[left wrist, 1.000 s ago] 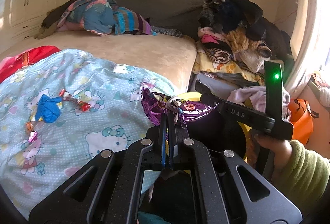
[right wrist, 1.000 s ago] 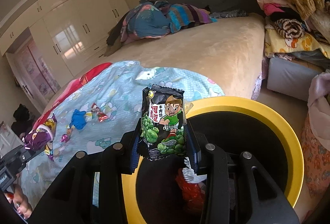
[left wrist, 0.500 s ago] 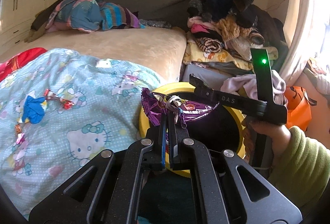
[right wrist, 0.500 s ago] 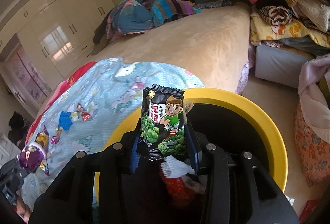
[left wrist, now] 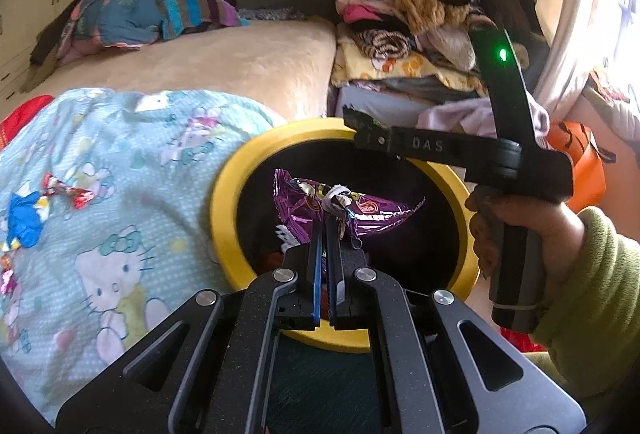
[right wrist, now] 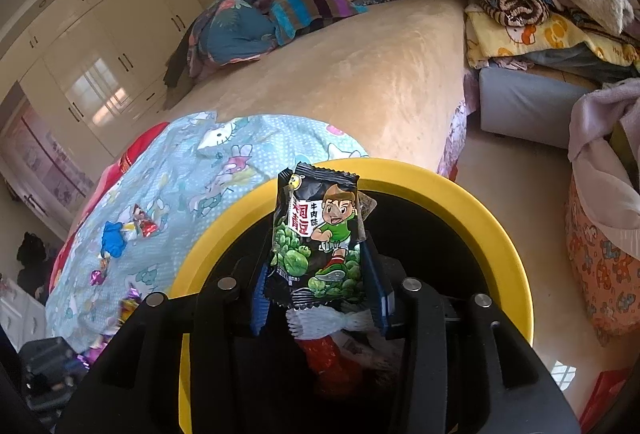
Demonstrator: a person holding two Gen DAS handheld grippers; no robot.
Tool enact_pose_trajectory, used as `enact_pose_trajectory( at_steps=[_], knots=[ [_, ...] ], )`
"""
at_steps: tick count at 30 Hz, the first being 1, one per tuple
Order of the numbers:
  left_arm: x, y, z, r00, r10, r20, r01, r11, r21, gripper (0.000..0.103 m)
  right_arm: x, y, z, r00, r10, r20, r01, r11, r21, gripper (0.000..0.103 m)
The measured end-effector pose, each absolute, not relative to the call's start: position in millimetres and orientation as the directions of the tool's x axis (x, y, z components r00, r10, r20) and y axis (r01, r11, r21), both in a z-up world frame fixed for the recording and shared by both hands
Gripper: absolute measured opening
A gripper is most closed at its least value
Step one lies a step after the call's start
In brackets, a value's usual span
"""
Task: Collect trash
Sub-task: 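Open both tools over the bin, dropping the purple wrapper and snack packet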
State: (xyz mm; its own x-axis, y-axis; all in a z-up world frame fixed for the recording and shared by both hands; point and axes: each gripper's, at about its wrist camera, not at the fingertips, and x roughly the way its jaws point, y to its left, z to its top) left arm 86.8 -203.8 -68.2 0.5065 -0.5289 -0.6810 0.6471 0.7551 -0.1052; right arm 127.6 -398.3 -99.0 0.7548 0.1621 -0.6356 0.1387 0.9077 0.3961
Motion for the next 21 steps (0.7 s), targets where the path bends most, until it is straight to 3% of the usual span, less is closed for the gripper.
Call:
enact_pose_trajectory(
  at_steps=[2,4,6,10,12,21],
  knots=[
    [89,-209,-72,0.501,-0.526,-0.687,0.651,0.752,-0.101,0.003,127,-400,-99,0.756,0.162,-0.634,0.14,0.906,0.398,0.043],
    [89,-212,-73,0.505,-0.522,-0.687,0.651,0.753,-0.093,0.021,126,-401,-98,0.759,0.159,-0.632,0.139,0.908,0.396,0.046],
    [88,-211,-72,0.512,-0.523,-0.681,0.65,0.755,-0.091,0.046,125,-401,-96,0.764,0.152,-0.626,0.139,0.91,0.391,0.063],
    [87,-203,-69,0.542,-0.507,-0.669,0.626,0.776,-0.08,0.066,126,-399,-93,0.77,0.136,-0.624,0.142,0.916,0.374,0.071],
    [87,-199,-66,0.559,-0.5,-0.661,0.608,0.79,-0.083,0.083,125,-396,-91,0.774,0.133,-0.619,0.139,0.919,0.37,0.073],
    [87,-175,-49,0.623,-0.48,-0.617,0.542,0.834,-0.102,0.092,125,-383,-83,0.785,0.131,-0.606,0.113,0.931,0.348,0.077]
  ],
)
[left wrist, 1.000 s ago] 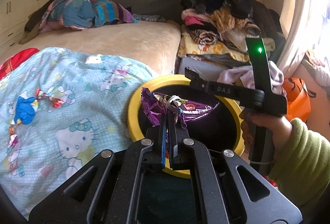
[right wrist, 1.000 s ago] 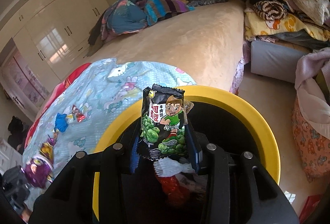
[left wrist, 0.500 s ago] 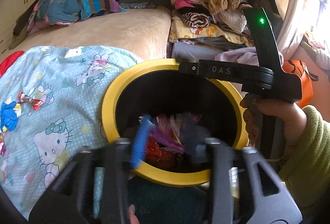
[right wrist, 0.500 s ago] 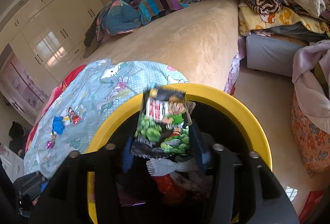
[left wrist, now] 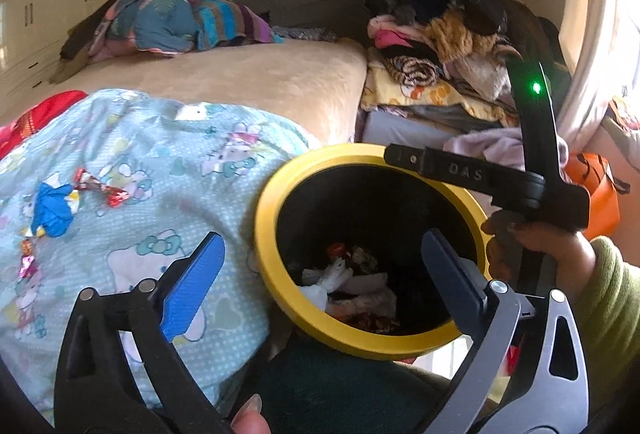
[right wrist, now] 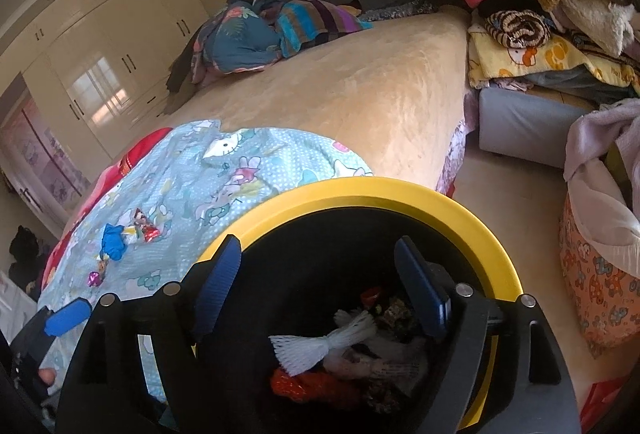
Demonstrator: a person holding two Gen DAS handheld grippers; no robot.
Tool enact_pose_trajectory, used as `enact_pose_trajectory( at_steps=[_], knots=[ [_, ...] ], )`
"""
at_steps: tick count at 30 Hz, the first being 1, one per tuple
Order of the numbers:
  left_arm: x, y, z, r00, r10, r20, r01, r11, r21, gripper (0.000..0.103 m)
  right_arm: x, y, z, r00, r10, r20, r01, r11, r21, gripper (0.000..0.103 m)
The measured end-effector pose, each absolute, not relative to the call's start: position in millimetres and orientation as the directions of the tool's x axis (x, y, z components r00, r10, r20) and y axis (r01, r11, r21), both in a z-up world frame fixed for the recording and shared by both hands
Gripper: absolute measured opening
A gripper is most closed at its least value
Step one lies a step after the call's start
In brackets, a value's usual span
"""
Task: Collect trash
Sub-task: 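Open both tools over the bin, dropping the purple wrapper and snack packet, then move both tools back from the bin toward the blue wrapper and candies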
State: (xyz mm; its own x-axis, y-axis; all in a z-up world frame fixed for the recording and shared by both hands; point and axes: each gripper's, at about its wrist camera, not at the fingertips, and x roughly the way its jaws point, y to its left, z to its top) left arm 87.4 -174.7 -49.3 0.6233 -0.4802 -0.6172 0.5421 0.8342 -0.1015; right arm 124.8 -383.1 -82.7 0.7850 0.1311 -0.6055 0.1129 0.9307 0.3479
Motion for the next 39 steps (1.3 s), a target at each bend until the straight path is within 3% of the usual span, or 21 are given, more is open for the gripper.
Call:
enact_pose_trajectory(
  at_steps=[39],
  knots=[
    [86,-70,-7,0.812,-0.323,-0.487,0.291,0.946,-0.142,0.092,111,-289,-28,0.834,0.27,-0.481,-0.167,0.955,0.246,0.085]
  ],
)
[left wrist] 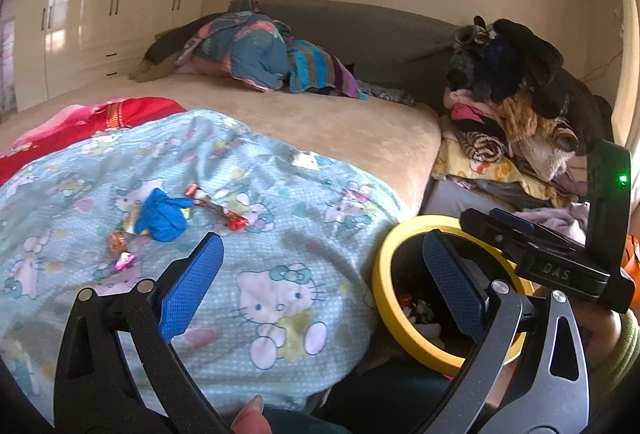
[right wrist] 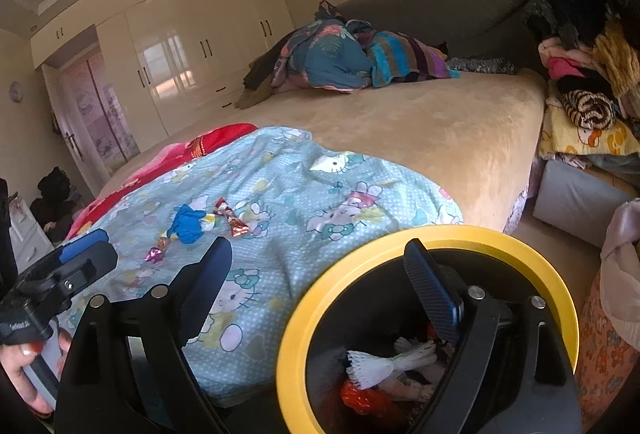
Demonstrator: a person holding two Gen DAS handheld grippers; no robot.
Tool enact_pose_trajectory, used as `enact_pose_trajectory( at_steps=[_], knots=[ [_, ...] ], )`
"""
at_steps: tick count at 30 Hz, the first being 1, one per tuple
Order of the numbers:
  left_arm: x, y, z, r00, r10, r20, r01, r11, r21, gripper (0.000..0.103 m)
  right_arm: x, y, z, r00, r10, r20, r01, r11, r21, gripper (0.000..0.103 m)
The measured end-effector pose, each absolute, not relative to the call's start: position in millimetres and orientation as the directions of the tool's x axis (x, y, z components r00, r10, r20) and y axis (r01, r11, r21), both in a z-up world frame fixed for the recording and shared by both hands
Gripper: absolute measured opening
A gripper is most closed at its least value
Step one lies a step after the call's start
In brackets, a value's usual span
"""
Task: Collect trash
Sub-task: 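Move both tools back from the bin toward the blue wrapper and candies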
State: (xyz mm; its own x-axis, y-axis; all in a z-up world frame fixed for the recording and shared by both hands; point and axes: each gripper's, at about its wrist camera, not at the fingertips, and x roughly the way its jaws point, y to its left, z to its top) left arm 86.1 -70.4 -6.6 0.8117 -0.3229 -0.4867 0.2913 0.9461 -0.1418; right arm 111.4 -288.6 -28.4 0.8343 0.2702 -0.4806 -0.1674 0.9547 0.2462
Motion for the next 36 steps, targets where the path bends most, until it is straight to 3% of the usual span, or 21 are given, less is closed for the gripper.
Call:
enact_pose_trajectory(
  at_steps=[12,28,36],
  knots=[
    [91,-16,-9,0.859,-0.197,-0.473,0.145,0.979,-0.144,0.092,120,-237,-27,0.795,0.371,-0.48,-0.289,0.927,0.238,0.086],
    [115,83,-50,0.82,-0.065,-0.568,-0.085,0.969,-0.233,0.092,195,-142,-46,0.687,0.467,-0.557,-0.425,0.88,0.213,0.086],
    [137,99,-77,0.779,-0.076,-0.622,-0.117,0.958,-0.264,0.081,249,-98,-67,0.592,0.519,-0.617,-0.461,0.846,0.269,0.081]
  ],
)
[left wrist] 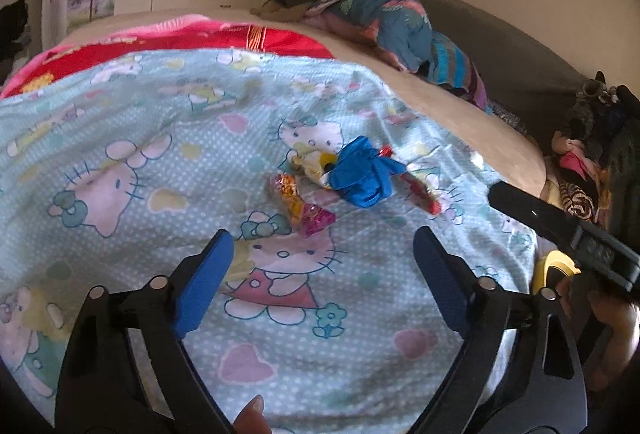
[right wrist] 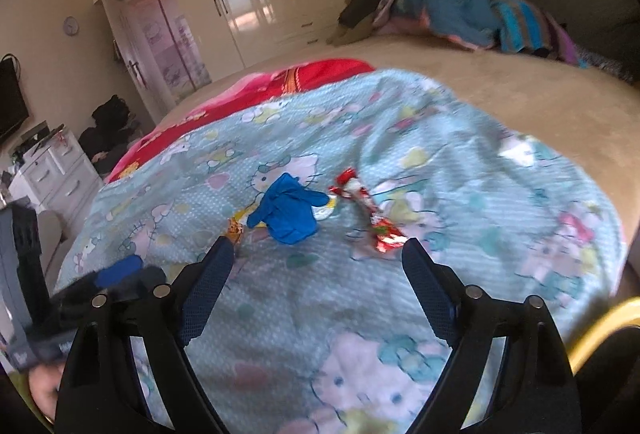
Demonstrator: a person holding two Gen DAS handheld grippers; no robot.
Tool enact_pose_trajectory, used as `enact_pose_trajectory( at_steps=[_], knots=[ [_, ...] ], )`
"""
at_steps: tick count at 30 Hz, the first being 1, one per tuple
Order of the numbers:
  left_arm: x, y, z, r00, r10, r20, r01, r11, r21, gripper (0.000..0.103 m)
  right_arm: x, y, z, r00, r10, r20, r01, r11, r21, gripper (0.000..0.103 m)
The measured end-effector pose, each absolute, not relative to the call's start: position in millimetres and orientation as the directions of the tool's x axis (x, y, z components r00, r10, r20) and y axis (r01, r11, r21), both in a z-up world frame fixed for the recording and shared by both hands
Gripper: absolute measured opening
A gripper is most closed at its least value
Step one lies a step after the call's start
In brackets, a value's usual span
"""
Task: Collect trash
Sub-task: 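Move both tools back from the bin toward the blue wrapper and candies, then grasp the small pink candy wrapper with left tool while right grasps blue wrapper, then carry the candy wrapper and blue wrapper over the yellow bin with both tools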
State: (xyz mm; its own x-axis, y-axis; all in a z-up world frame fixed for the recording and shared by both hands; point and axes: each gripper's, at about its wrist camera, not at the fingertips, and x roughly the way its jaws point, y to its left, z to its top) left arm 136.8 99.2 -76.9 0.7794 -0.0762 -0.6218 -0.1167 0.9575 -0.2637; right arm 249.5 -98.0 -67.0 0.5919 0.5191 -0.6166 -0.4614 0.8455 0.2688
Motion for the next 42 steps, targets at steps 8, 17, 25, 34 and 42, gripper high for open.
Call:
enact_pose_trajectory(
  at_steps=[8,17,25,34,42],
  knots=[
    [160,103,-94,0.749,-0.102,-0.655,-0.102,0.959,-0.266,0.069,295,-63,-98,0.5,0.527,-0.687,-0.483,0.828,0.284,0.069],
    [182,110,-111,0.719,-0.138,-0.681,-0.109,0.946,-0.306,0.06,322,-40,-115,0.424,0.575,-0.7,-0.49,0.795,0.356,0.052],
    [194,110,-121,0.696,-0.171,-0.697,-0.114,0.932,-0.343,0.041,310,-51,-118,0.419,0.613,-0.67,-0.48,0.776,0.409,0.009],
    [186,105,-121,0.698,-0.209,-0.685,-0.087,0.924,-0.371,0.018,255,-90,-95,0.521,0.609,-0.598,-0.484,0.788,0.381,0.007],
    [161,87,-107,0.72,-0.232,-0.654,-0.035,0.929,-0.368,0.015,219,-120,-77,0.578,0.603,-0.549,-0.473,0.796,0.377,0.007]
  ],
)
